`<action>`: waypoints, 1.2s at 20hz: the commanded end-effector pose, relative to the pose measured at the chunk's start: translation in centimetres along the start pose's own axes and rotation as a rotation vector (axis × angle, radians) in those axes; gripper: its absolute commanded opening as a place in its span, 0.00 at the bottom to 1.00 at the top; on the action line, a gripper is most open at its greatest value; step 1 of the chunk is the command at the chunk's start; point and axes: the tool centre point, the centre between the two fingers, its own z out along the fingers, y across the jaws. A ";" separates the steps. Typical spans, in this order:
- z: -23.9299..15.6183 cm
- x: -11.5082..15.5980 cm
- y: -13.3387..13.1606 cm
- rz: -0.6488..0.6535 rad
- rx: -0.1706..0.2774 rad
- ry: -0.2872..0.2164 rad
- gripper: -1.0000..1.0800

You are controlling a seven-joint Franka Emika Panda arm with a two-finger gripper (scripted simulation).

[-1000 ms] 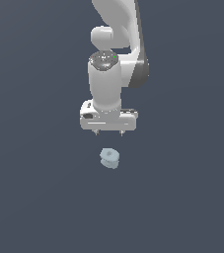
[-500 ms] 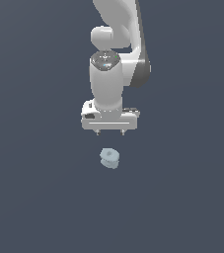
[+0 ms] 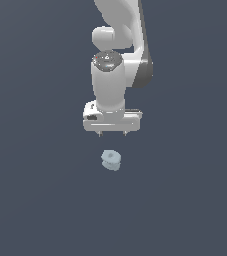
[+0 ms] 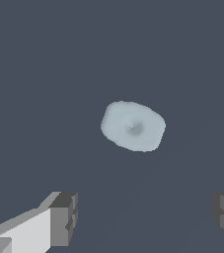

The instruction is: Pick up the object and move it to a goal position.

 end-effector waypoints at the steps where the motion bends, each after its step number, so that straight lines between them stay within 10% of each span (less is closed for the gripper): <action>1: 0.1 0.1 0.0 -0.014 -0.001 0.000 0.96; 24: 3.1 2.1 0.4 -0.518 -0.025 -0.016 0.96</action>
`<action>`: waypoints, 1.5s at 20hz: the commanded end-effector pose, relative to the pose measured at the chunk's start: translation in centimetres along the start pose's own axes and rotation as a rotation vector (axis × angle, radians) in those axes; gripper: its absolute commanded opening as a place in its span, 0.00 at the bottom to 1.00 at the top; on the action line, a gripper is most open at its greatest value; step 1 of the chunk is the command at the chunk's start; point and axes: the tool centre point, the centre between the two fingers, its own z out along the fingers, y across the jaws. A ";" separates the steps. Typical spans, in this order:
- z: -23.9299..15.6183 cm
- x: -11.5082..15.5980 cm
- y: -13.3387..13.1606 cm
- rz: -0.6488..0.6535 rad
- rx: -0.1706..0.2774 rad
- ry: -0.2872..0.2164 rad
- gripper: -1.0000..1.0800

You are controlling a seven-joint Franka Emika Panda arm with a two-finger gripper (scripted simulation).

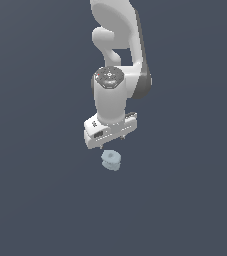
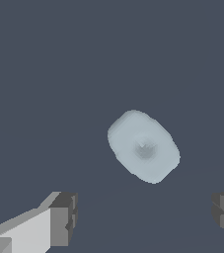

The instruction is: Pick up the object and move it to a goal position.

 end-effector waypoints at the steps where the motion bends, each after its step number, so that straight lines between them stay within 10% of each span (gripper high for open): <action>1: 0.4 0.2 0.2 -0.074 -0.002 -0.002 0.96; 30: 4.5 2.3 1.6 -0.742 -0.009 -0.011 0.96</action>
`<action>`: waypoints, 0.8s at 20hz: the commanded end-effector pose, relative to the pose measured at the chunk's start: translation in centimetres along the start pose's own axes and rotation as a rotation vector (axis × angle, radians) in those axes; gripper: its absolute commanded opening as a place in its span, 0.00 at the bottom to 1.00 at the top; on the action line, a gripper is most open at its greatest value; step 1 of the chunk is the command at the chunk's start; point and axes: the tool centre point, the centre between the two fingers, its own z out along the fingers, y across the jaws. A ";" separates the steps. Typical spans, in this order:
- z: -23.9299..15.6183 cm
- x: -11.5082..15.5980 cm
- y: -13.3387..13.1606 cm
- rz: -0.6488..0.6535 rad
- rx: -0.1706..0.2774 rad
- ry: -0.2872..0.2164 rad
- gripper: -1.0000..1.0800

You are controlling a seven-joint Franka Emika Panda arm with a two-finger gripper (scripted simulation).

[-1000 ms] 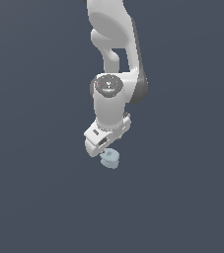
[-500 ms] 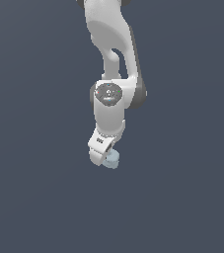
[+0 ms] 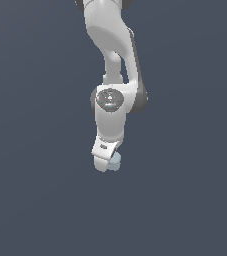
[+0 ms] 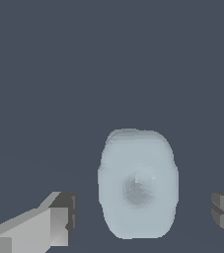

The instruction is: Pick up the object and move it to a goal position.

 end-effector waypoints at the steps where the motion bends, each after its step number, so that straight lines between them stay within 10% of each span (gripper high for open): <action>1: 0.1 0.0 0.1 -0.022 0.000 0.000 0.96; 16: 4.0 0.0 0.0 -0.034 0.000 0.000 0.96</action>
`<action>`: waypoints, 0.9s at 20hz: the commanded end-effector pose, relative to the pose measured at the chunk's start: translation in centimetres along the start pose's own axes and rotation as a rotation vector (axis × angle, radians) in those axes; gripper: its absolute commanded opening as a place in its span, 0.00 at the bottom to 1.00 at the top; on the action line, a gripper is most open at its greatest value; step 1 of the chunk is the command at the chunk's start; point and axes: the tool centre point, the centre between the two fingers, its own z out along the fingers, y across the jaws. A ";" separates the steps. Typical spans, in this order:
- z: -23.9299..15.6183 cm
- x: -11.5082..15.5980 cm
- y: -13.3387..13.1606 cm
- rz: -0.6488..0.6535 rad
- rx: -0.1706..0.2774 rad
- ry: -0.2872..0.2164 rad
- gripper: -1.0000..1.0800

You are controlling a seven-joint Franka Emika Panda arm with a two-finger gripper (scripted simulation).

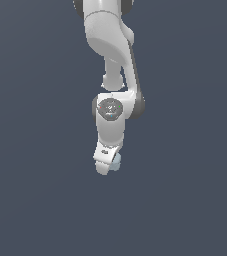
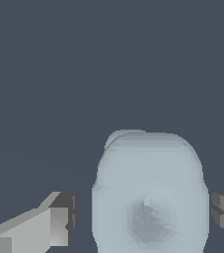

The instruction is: Pick up the object and move it to a goal position.

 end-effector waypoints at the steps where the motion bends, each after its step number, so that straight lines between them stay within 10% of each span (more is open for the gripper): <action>1: 1.3 0.0 -0.1 -0.001 0.000 0.000 0.96; 7: 2.1 0.0 0.1 -0.002 0.000 0.000 0.96; 8: 2.1 0.0 0.1 -0.002 0.000 0.000 0.00; 18: 2.1 0.0 0.1 -0.001 0.000 0.000 0.00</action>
